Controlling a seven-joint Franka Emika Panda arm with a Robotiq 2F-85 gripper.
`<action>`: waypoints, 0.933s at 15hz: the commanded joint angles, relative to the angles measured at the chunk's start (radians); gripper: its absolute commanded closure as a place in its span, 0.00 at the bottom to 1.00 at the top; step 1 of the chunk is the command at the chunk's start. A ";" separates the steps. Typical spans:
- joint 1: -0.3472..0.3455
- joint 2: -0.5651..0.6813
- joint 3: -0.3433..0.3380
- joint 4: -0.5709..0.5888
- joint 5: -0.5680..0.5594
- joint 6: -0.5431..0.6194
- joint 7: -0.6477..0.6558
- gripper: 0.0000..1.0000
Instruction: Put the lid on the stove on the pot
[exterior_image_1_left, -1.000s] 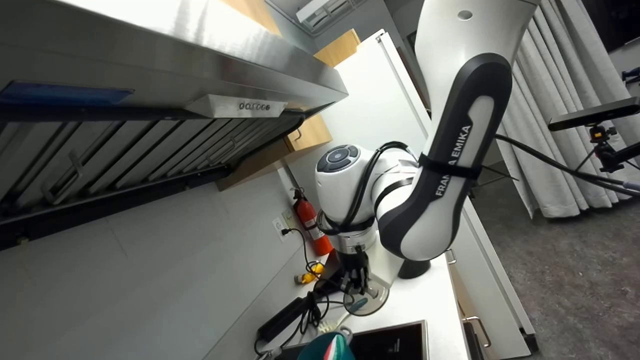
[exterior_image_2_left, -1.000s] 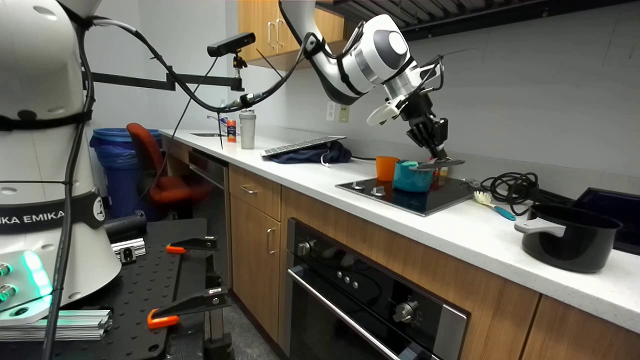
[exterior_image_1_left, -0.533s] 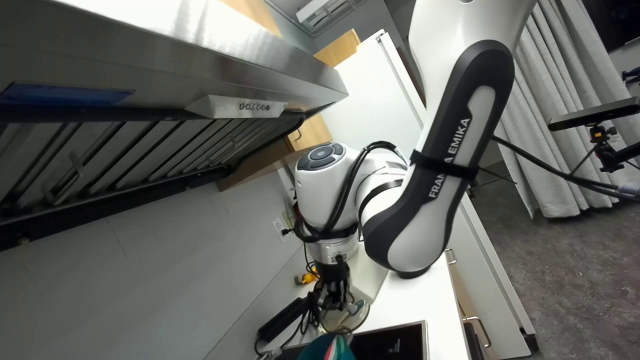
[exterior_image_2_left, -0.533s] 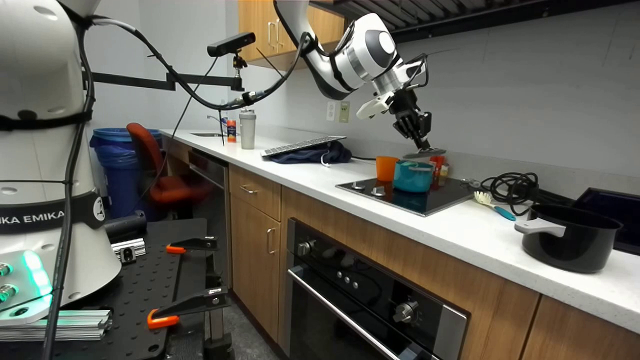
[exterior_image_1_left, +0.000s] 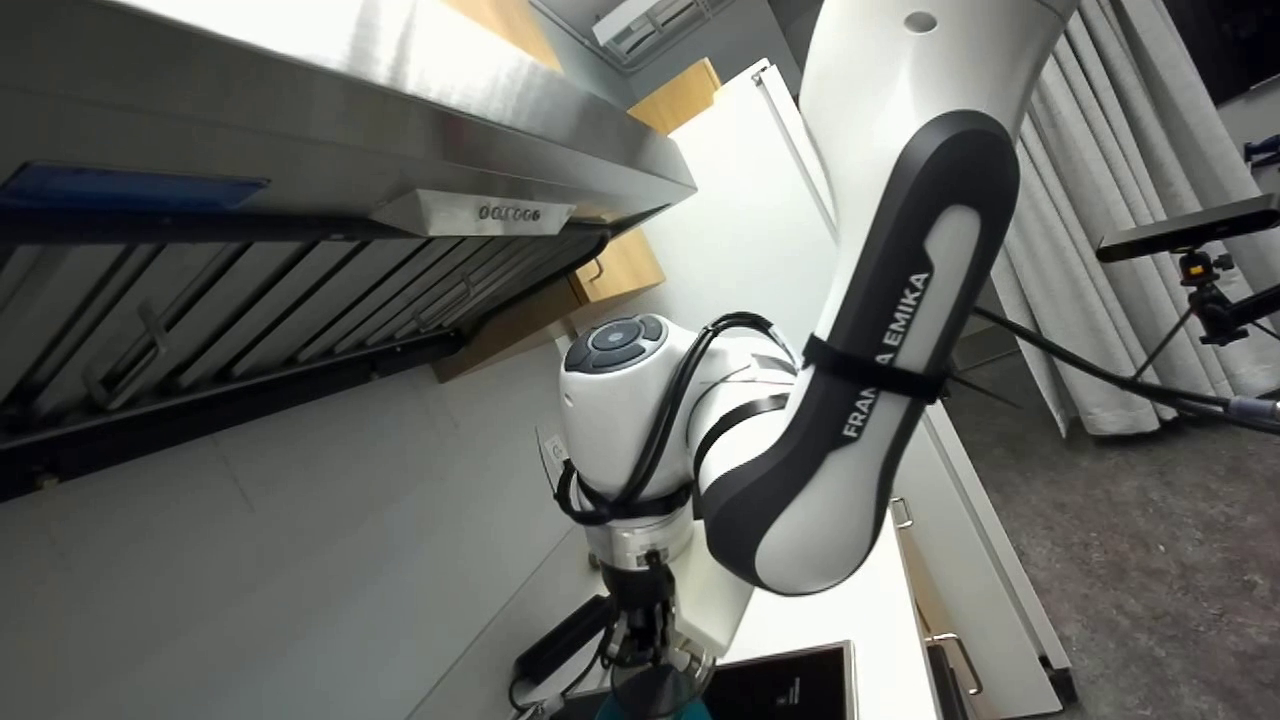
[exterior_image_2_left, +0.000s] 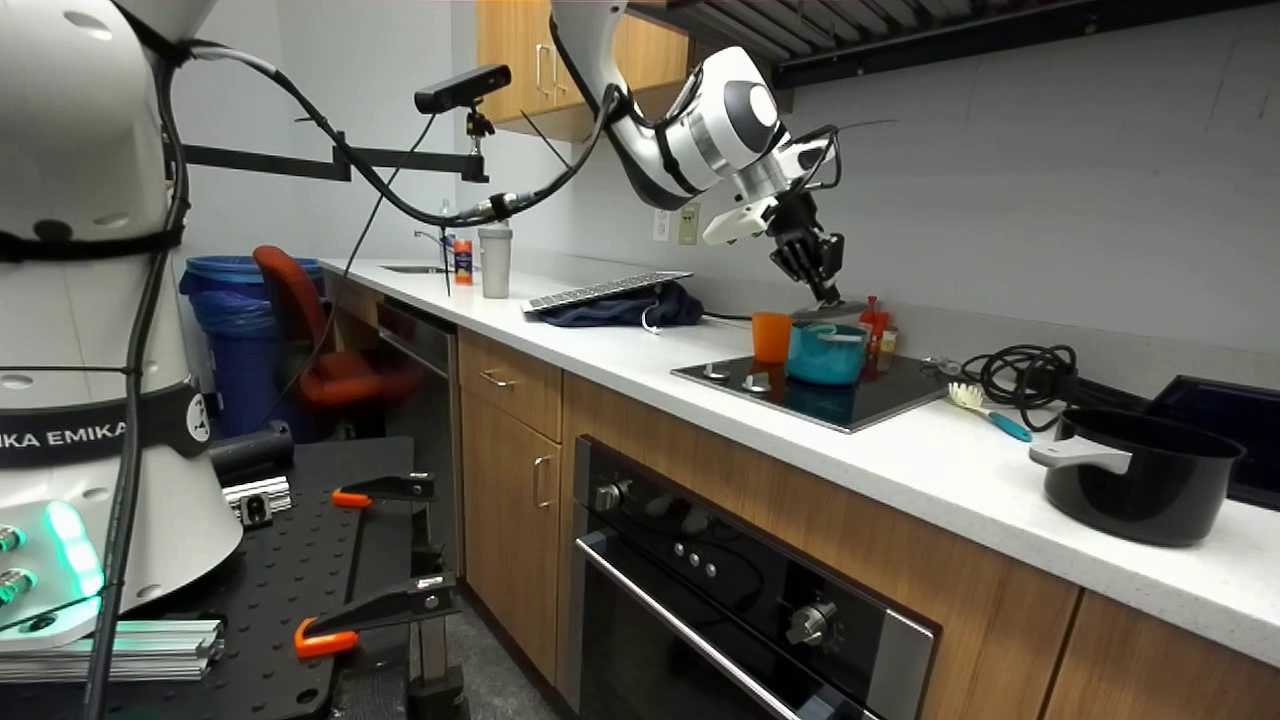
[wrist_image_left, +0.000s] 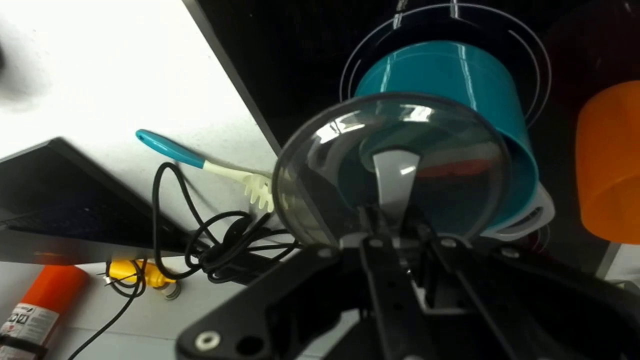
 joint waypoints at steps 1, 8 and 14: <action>-0.023 0.074 0.025 0.103 0.023 -0.016 -0.048 0.97; -0.030 0.167 0.024 0.222 0.060 -0.029 -0.124 0.97; -0.032 0.185 0.032 0.240 0.120 -0.044 -0.182 0.97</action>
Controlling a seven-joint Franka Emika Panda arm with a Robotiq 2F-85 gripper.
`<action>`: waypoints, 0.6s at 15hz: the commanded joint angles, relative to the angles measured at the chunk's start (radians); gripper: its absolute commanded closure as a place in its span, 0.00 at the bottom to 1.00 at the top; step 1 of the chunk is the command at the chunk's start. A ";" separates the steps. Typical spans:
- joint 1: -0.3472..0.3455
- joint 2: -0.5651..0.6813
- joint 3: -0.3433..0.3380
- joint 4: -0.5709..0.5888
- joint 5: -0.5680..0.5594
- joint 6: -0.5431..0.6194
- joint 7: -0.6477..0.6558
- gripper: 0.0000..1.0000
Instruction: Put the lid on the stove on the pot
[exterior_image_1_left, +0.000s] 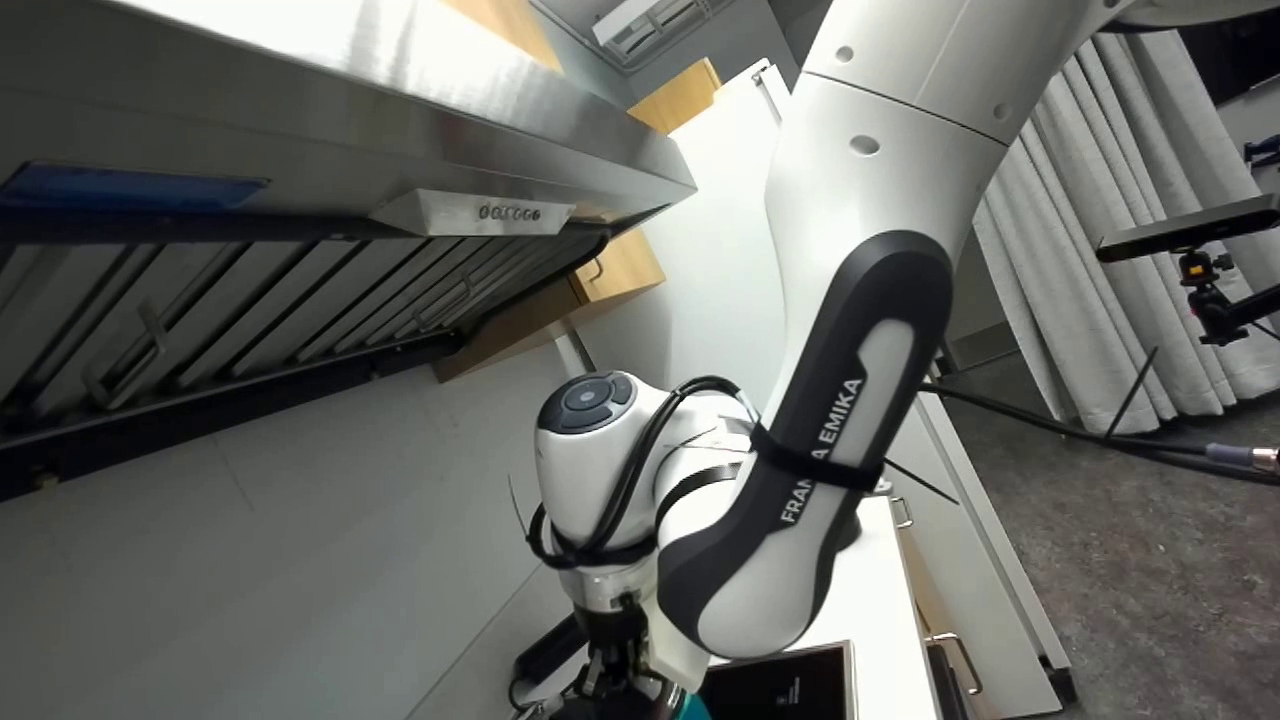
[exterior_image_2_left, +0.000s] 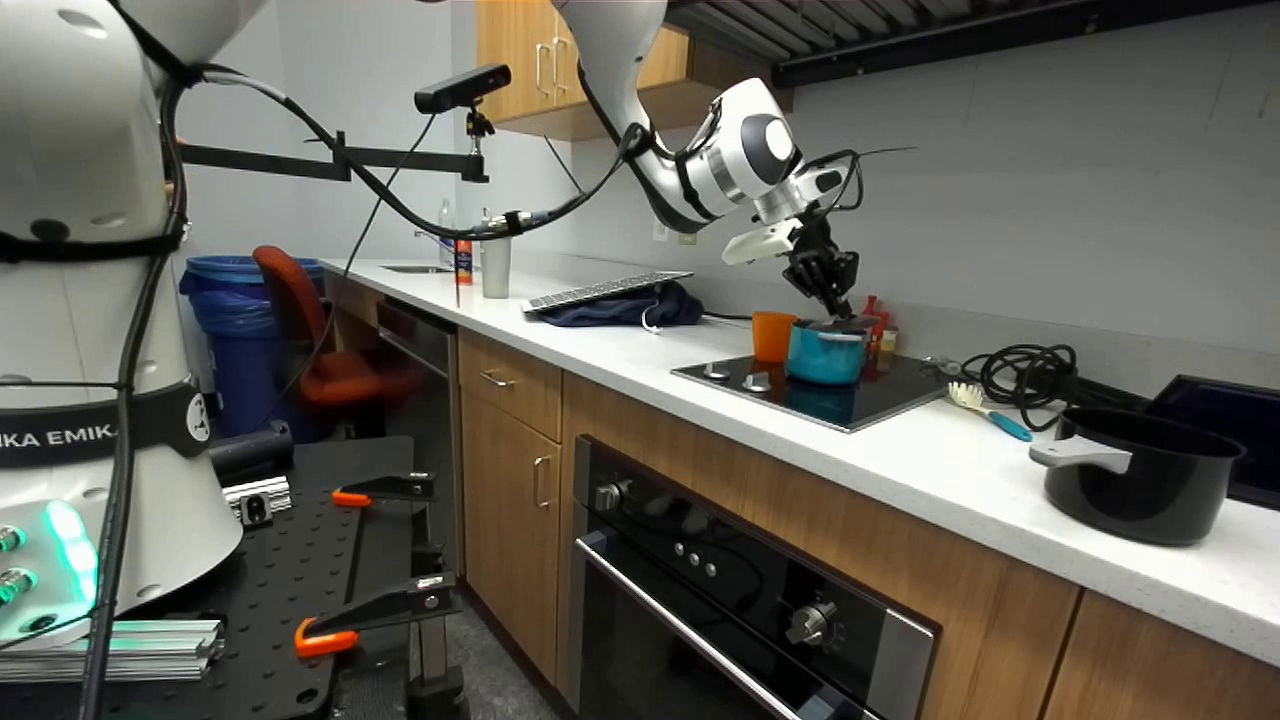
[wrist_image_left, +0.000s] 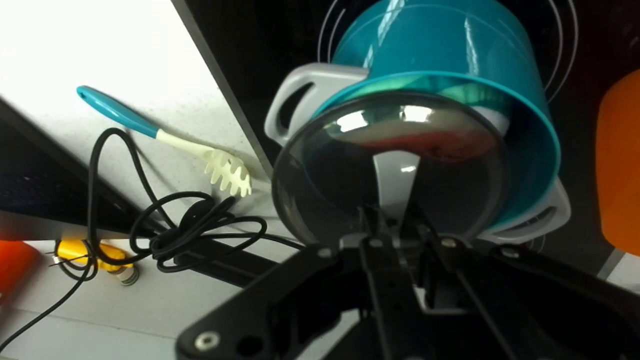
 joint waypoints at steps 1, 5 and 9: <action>-0.017 0.020 0.024 0.050 0.040 -0.045 -0.050 0.97; -0.016 0.007 0.031 0.046 0.053 -0.068 -0.065 0.55; -0.012 -0.004 0.033 0.045 0.047 -0.082 -0.059 0.24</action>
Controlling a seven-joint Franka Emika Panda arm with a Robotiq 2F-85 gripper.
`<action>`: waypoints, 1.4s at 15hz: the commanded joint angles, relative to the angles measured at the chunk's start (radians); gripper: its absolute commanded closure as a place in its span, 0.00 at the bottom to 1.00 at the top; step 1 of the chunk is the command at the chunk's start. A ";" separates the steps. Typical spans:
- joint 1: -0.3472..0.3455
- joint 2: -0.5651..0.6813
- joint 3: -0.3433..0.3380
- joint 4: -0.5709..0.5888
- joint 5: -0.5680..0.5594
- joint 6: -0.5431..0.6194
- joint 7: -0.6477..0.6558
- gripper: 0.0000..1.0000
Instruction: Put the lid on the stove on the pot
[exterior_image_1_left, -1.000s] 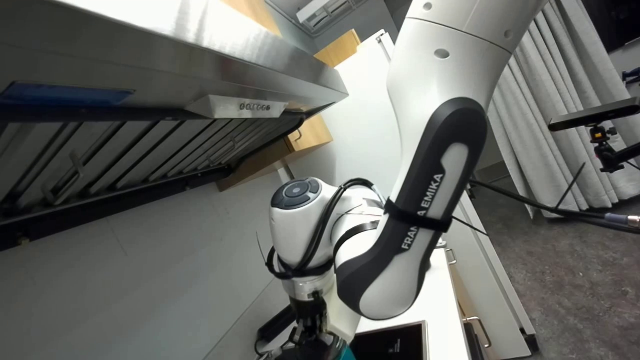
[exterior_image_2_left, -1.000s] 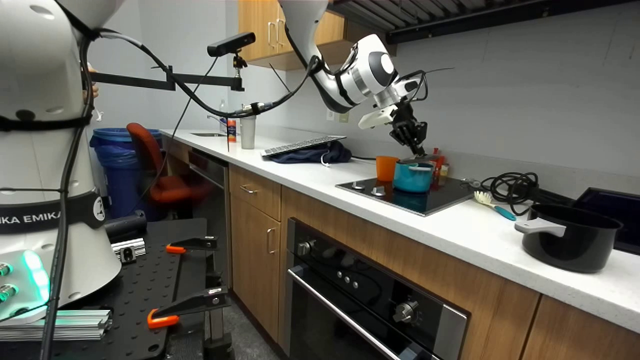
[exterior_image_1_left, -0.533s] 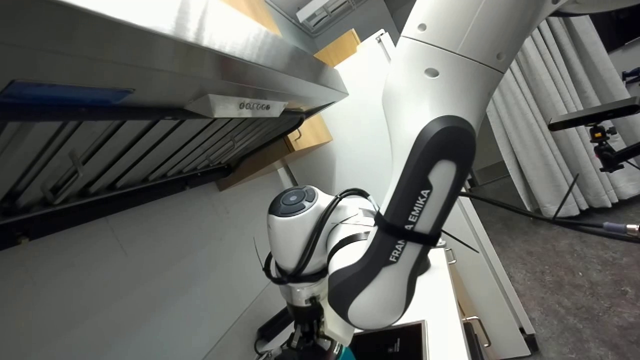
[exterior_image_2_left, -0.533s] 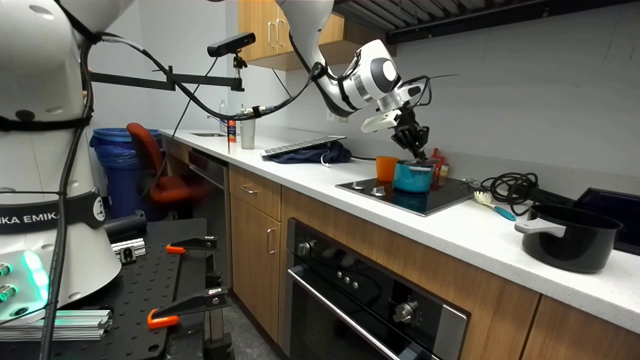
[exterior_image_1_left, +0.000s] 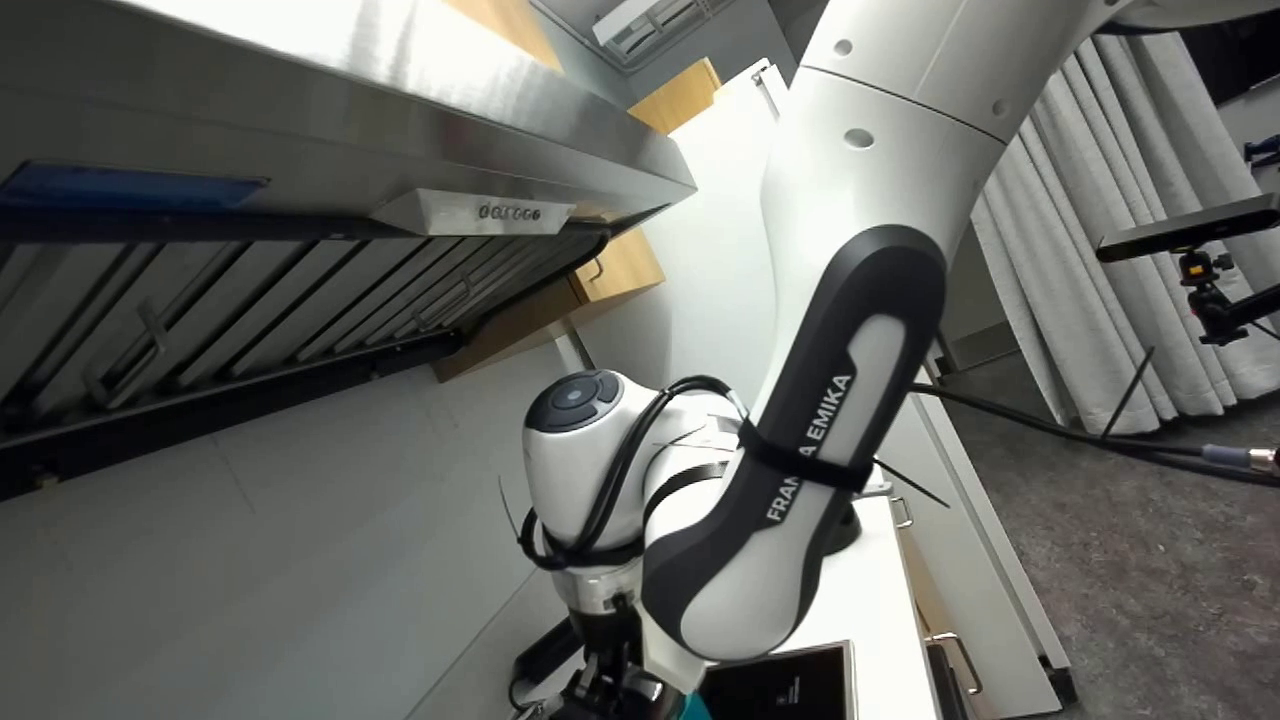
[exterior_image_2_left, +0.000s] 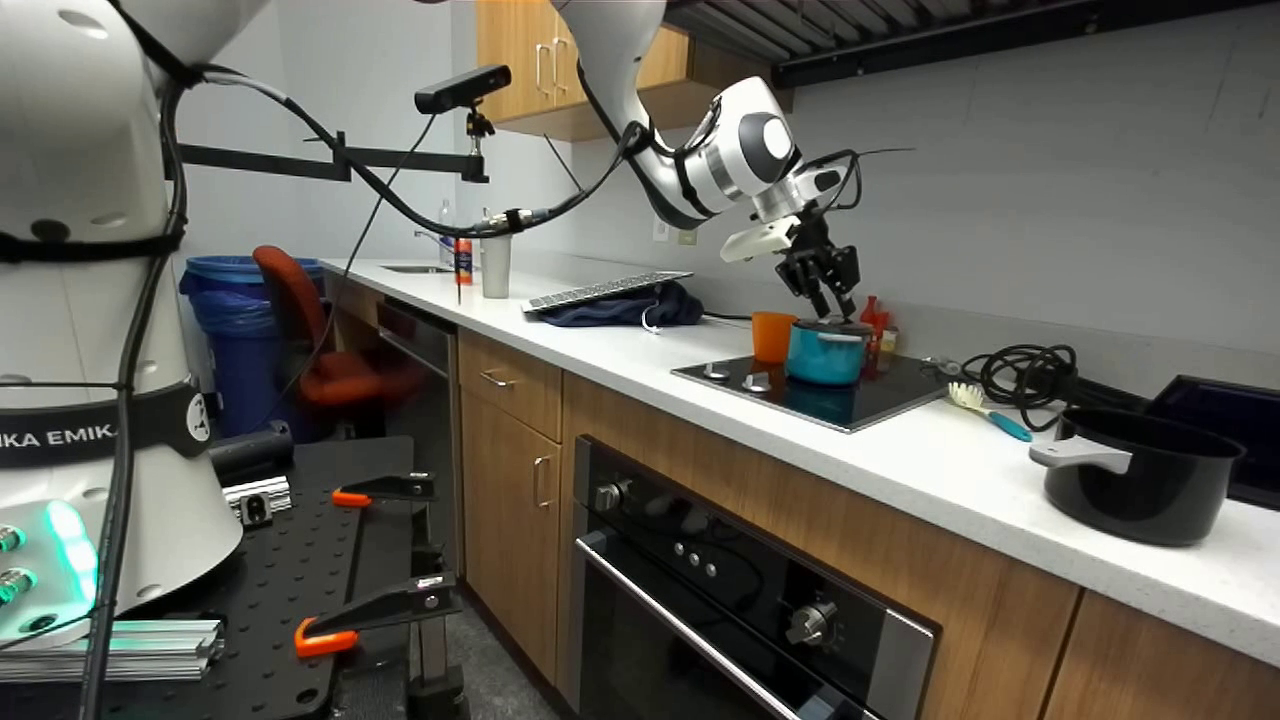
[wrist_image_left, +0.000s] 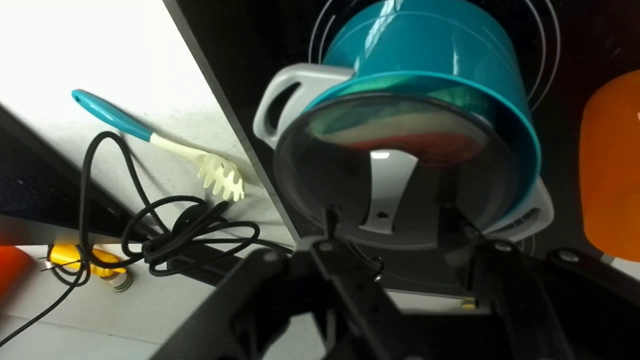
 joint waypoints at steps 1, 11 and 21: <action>-0.011 -0.008 0.020 0.027 0.020 -0.045 -0.029 0.17; 0.030 -0.163 -0.011 -0.165 -0.045 0.009 0.020 0.00; 0.015 -0.522 0.008 -0.612 -0.243 -0.032 0.164 0.00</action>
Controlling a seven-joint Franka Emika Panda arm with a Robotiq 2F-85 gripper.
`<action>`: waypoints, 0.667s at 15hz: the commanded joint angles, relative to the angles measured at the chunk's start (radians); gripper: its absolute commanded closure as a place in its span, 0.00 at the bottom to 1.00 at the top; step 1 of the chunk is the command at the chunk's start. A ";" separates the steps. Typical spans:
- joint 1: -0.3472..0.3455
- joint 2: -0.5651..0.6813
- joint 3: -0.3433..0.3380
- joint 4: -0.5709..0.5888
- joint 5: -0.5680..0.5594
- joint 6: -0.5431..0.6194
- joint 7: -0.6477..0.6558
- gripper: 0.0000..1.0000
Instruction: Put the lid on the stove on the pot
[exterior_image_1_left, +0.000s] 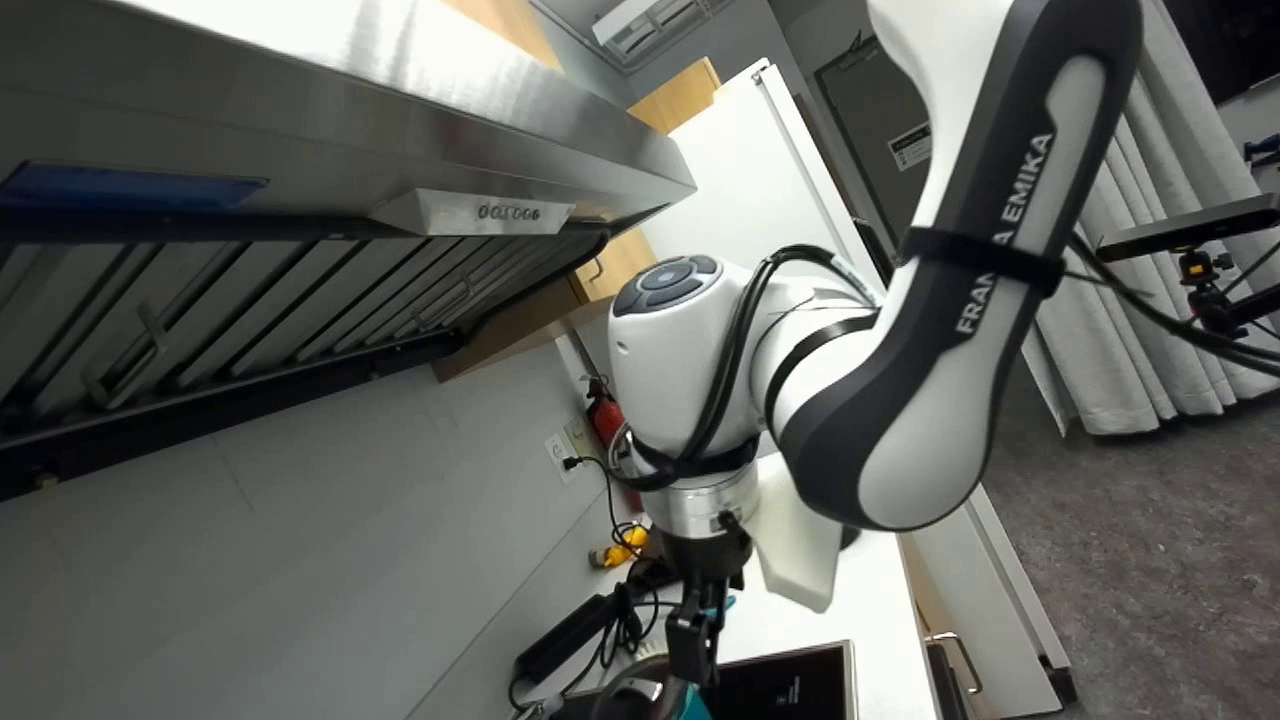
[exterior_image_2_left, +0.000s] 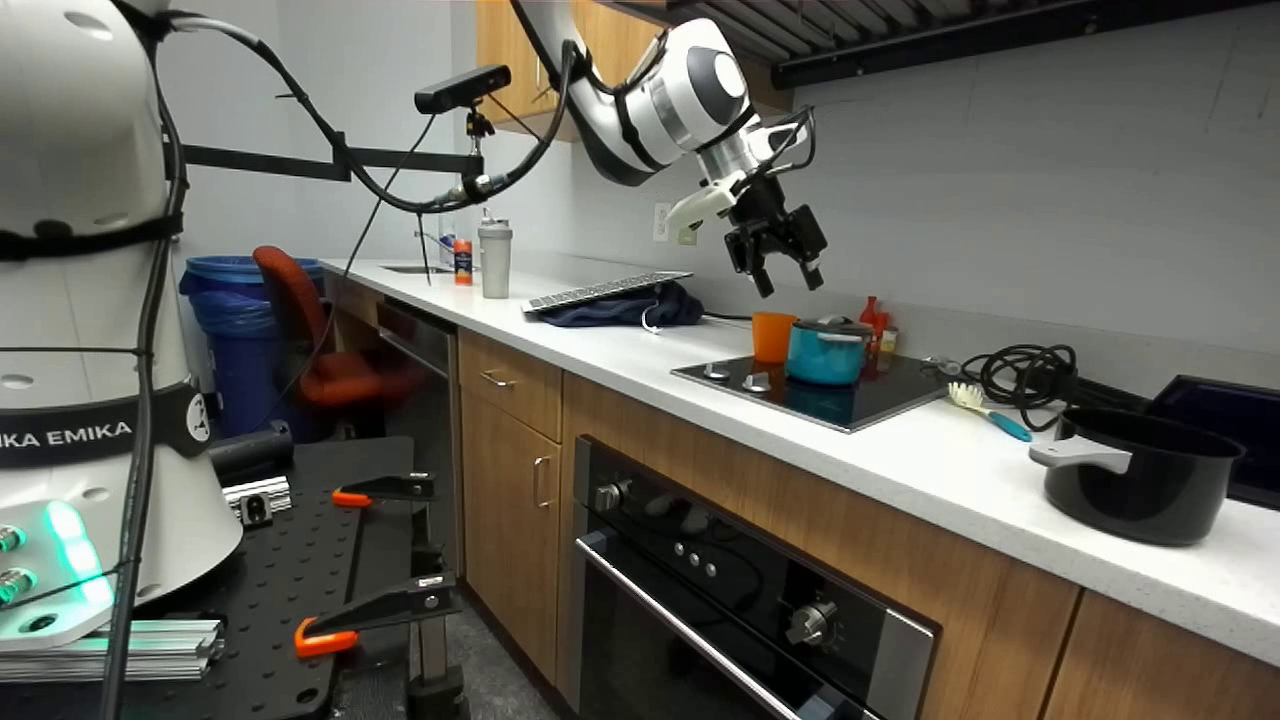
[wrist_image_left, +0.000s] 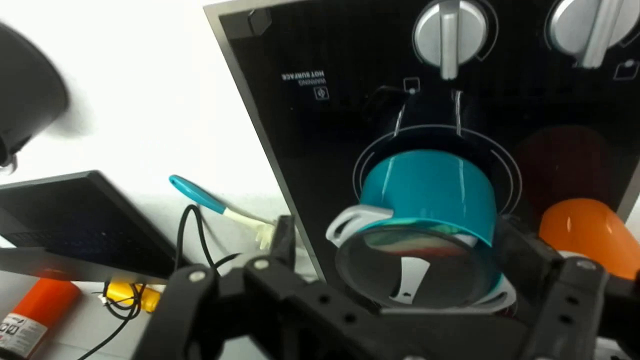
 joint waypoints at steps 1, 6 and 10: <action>0.036 -0.199 -0.027 -0.208 -0.090 -0.032 0.095 0.00; -0.089 -0.410 0.107 -0.389 -0.182 -0.135 0.225 0.00; -0.204 -0.533 0.245 -0.483 -0.156 -0.205 0.284 0.00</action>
